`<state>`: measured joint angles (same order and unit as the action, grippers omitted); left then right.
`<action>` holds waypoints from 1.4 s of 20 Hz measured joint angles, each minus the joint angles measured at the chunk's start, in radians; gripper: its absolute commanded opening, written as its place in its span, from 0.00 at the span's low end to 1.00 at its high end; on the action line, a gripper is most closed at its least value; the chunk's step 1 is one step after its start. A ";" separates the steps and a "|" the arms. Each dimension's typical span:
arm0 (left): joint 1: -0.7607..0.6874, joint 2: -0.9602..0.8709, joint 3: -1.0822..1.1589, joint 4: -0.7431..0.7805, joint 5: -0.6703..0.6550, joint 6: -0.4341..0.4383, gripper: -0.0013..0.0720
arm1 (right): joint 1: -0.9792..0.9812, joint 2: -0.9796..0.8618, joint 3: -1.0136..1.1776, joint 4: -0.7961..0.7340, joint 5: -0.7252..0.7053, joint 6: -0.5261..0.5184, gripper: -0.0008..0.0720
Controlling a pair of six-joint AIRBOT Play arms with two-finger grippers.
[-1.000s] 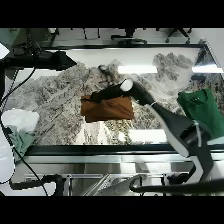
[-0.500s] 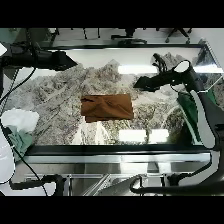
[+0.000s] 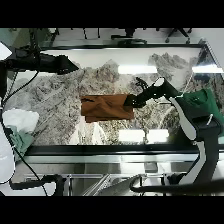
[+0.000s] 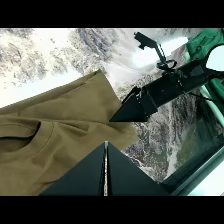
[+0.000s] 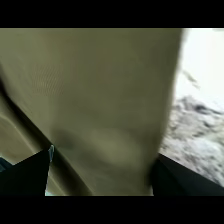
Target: Fold the shirts.
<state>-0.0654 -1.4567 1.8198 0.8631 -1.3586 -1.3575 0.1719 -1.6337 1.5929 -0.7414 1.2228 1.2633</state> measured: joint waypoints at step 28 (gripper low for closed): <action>0.000 0.000 -0.002 0.000 -0.056 0.007 0.04 | -0.964 0.343 0.386 -0.028 0.194 0.143 0.04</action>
<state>-0.0654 -1.4567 1.8183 0.8627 -1.4143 -1.3506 -0.7921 -1.2903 1.9785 -0.7692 1.4166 1.4063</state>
